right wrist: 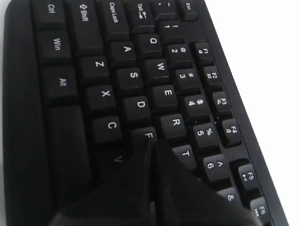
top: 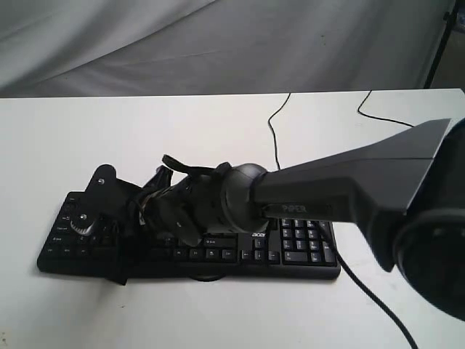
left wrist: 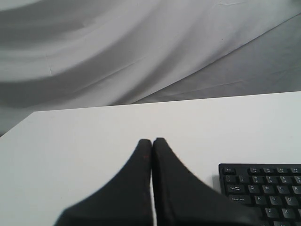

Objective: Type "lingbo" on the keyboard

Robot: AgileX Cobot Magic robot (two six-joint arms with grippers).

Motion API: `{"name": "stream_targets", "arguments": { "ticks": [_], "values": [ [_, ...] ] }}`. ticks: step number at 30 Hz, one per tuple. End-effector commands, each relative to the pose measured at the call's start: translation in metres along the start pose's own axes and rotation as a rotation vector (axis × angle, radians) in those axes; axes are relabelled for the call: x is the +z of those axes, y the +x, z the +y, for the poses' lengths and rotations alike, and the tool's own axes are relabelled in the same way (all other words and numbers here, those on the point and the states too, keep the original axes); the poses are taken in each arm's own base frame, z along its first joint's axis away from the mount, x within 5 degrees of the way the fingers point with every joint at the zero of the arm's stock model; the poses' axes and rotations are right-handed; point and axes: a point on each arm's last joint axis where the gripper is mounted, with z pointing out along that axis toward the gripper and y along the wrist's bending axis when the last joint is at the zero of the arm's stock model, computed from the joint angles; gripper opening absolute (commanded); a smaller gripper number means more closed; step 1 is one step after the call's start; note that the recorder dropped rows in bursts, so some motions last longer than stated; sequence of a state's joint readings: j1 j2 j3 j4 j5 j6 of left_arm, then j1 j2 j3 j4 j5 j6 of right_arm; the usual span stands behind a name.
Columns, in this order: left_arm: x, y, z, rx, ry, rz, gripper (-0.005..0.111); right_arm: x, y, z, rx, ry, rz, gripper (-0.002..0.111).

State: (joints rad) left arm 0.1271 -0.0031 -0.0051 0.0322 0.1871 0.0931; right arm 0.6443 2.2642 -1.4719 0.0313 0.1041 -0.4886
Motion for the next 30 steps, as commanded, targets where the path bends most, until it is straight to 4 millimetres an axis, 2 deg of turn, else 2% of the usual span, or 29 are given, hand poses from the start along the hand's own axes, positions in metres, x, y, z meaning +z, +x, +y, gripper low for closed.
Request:
{"name": "stream_targets", "arguments": {
  "ticks": [1, 9, 13, 24, 30],
  "values": [
    [0.001, 0.001, 0.000, -0.003, 0.004, 0.003, 0.001, 0.003, 0.008, 0.000, -0.019, -0.021, 0.047, 0.000],
    [0.001, 0.001, 0.000, -0.003, 0.004, 0.003, 0.001, -0.023, -0.017, -0.012, -0.018, 0.020, -0.031, 0.000],
    [0.001, 0.001, 0.000, -0.003, 0.004, 0.003, 0.001, -0.030, -0.022, -0.014, -0.019, 0.024, -0.044, 0.000],
    [0.001, 0.001, 0.000, -0.003, 0.004, 0.003, 0.001, -0.032, -0.006, 0.000, 0.001, -0.002, -0.013, 0.000],
    [0.001, 0.001, 0.000, -0.003, 0.004, 0.003, 0.001, -0.032, -0.007, 0.001, -0.001, 0.004, -0.025, 0.000]
  ]
}}
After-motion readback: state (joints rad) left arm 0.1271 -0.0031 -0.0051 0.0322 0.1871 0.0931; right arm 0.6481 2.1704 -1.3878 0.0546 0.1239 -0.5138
